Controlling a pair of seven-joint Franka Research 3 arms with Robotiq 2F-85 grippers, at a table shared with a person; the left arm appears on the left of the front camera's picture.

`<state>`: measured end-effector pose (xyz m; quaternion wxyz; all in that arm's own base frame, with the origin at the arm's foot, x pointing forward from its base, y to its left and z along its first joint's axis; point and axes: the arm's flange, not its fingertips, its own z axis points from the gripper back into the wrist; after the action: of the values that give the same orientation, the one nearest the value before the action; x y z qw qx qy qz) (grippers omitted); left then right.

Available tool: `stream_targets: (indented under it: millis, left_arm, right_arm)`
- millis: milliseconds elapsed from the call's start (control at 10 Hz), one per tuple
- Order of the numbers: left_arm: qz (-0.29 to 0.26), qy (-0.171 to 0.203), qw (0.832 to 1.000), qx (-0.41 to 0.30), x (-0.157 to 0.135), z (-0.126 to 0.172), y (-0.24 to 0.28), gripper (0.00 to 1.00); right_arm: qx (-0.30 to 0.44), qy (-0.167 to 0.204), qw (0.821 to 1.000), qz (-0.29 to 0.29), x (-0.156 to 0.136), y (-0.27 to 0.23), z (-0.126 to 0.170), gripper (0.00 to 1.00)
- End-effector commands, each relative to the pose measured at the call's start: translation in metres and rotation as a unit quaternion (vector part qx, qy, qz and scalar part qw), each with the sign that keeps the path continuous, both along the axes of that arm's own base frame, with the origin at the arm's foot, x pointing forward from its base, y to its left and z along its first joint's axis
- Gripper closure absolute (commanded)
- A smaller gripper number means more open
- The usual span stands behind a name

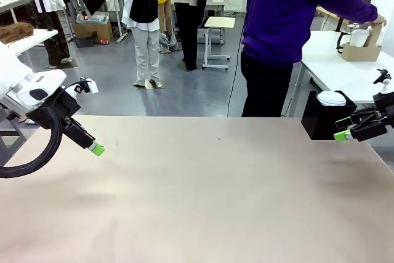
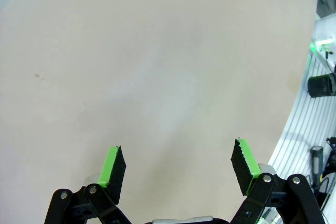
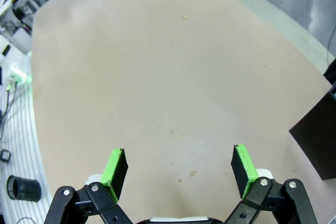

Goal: Pour a drink into a cup and package it in a carrier.
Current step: Insert the held 600 ml Paper Cup into the Cup Carrier.

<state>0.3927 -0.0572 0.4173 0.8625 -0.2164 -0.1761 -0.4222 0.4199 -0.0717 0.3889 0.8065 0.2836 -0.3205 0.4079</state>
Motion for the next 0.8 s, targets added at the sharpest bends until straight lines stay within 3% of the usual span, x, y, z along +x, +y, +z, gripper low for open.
stream_targets:
  millis: [0, 700]
  left_arm:
    - [0.002, -0.001, 1.0, -0.01, -0.001, -0.0006, -0.0006, 0.0]
    - [0.002, -0.001, 1.0, -0.01, -0.001, -0.0006, -0.0006, 0.0]
  right_arm:
    - [0.003, -0.002, 1.0, 0.005, 0.0009, -0.0018, 0.0021, 0.0]
    - [0.003, -0.002, 1.0, 0.005, 0.0009, -0.0018, 0.0021, 0.0]
